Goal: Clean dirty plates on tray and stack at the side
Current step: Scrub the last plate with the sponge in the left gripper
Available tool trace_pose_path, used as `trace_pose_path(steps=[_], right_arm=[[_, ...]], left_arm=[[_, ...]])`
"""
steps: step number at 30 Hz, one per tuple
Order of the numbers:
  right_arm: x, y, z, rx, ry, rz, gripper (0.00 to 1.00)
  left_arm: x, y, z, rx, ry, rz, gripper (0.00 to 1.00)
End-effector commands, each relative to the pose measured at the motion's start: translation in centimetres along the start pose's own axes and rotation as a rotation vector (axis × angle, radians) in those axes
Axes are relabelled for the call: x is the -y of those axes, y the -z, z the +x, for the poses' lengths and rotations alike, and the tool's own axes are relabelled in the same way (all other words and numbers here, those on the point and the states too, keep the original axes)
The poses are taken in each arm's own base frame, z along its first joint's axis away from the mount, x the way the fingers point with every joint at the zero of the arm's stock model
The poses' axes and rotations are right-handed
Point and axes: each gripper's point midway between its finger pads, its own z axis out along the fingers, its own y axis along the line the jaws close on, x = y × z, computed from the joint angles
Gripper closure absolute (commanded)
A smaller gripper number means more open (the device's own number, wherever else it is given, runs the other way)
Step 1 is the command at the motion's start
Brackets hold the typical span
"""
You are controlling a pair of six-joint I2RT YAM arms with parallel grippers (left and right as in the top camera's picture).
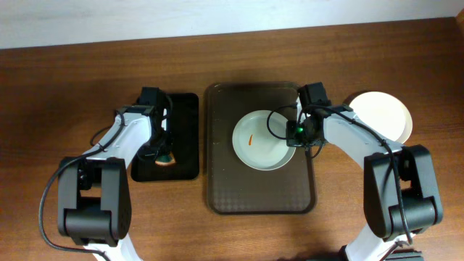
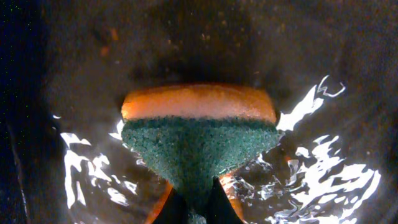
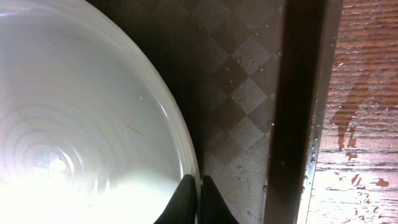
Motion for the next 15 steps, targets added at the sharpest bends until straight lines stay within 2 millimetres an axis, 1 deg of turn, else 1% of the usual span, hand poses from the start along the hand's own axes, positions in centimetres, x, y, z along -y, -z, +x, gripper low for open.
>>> trace_pose_path(steps=[1, 3, 4, 5, 7, 8, 9, 10, 12, 13, 14, 15], right_arm=[[0.3, -0.2, 0.0, -0.001, -0.01, 0.012, 0.96], [0.3, -0.2, -0.2, 0.004, -0.009, 0.011, 0.96], [0.3, -0.2, -0.2, 0.007, -0.009, 0.01, 0.96], [0.2, -0.2, -0.3, 0.009, -0.009, 0.009, 0.96], [0.2, -0.2, -0.3, 0.01, -0.009, 0.009, 0.96], [0.2, -0.2, -0.4, 0.014, -0.001, 0.009, 0.84], [0.1, -0.2, -0.9, 0.032, 0.041, 0.005, 0.72], [0.1, -0.2, -1.4, 0.051, 0.046, 0.001, 0.72], [0.0, -0.2, -1.7, 0.066, 0.054, -0.002, 0.77], [0.0, -0.4, -1.6, 0.061, 0.058, -0.001, 0.81], [0.1, -0.5, -1.6, 0.058, 0.057, 0.0, 0.85], [0.0, -1.0, -1.3, 0.043, 0.056, -0.002, 0.93]], left_arm=[[1.4, 3.0, -2.1, 0.024, -0.002, 0.05, 1.0], [2.2, 6.1, -4.4, 0.075, -0.006, 0.073, 1.0], [3.2, 8.1, -5.7, 0.112, -0.015, 0.107, 1.0], [4.2, 9.6, -6.7, 0.144, -0.026, 0.144, 1.0], [7.9, 12.6, -8.3, 0.208, -0.072, 0.285, 1.0], [10.0, 13.5, -8.7, 0.233, -0.095, 0.364, 1.0], [11.3, 13.8, -8.7, 0.24, -0.093, 0.407, 1.0], [12.0, 13.8, -8.7, 0.24, -0.088, 0.418, 1.0], [13.9, 13.8, -8.6, 0.252, -0.113, 0.436, 1.0], [15.6, 13.9, -8.4, 0.269, -0.148, 0.444, 1.0], [16.2, 13.9, -8.3, 0.278, -0.164, 0.441, 1.0], [17.5, 13.6, -8.0, 0.292, -0.194, 0.423, 1.0]])
